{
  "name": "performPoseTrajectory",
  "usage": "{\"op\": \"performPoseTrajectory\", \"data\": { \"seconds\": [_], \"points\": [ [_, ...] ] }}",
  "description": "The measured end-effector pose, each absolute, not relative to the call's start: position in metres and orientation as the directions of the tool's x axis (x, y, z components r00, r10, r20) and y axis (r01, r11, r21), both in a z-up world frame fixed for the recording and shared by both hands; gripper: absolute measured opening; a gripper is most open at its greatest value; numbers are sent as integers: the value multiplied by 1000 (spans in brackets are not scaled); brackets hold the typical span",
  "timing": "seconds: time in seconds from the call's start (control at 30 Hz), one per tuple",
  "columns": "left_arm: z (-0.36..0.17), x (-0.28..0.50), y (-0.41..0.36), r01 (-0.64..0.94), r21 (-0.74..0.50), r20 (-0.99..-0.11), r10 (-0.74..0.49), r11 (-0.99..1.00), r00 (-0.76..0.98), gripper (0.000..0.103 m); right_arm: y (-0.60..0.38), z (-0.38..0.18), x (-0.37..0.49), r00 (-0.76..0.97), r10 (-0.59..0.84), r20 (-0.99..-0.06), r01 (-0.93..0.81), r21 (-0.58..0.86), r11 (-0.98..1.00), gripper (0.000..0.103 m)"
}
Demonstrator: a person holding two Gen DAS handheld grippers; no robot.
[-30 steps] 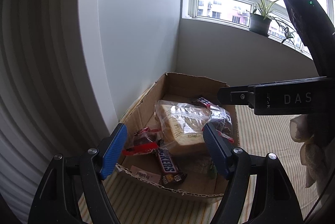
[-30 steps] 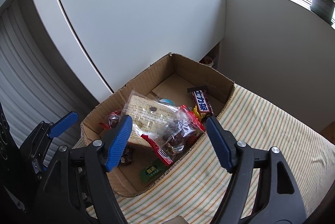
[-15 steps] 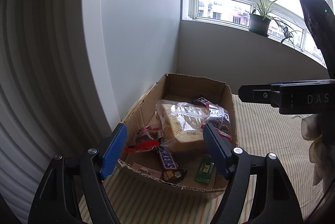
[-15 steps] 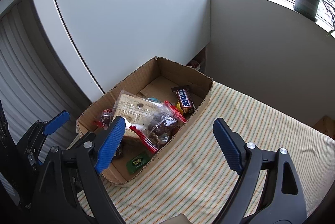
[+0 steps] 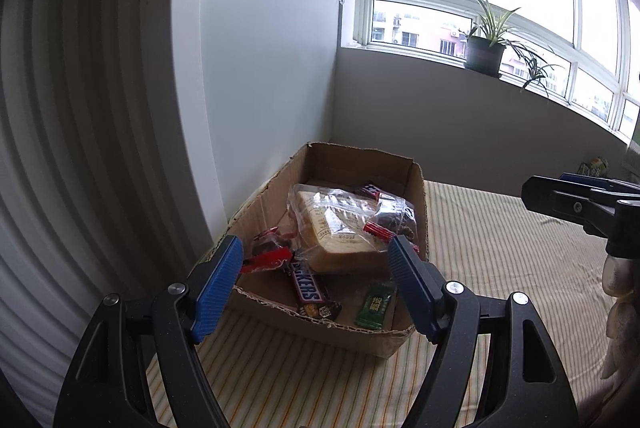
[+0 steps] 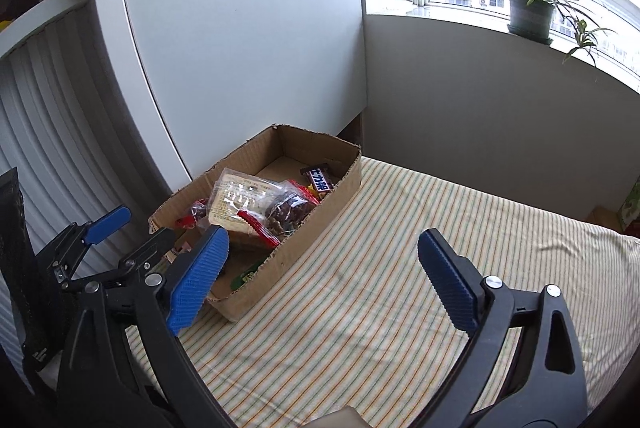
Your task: Organize snacks
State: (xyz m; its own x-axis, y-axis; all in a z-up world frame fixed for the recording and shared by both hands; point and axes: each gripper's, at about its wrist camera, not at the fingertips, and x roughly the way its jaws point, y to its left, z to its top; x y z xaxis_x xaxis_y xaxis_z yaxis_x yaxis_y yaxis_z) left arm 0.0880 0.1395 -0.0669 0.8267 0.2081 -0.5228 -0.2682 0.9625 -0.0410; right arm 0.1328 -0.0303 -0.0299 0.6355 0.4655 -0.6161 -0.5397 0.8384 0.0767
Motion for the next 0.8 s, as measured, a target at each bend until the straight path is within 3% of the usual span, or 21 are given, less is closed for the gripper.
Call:
{"op": "performPoseTrajectory", "data": {
  "seconds": [0.07, 0.2, 0.43, 0.8],
  "points": [
    [-69, 84, 139, -270, -39, -525, 210, 962, 825, 75, -34, -33, 127, 655, 453, -604, -533, 55, 844, 103],
    [-73, 77, 134, -266, -49, -534, 200, 963, 821, 80, -29, -47, 118, 670, 427, -607, -547, -15, 837, 103],
    [-80, 73, 126, -259, -22, -548, 205, 966, 811, 81, -28, -60, 107, 678, 413, -608, -571, -82, 817, 103],
    [-84, 72, 127, -298, -4, -557, 245, 955, 793, 81, -37, -65, 110, 673, 429, -603, -561, -38, 827, 103]
  ]
}}
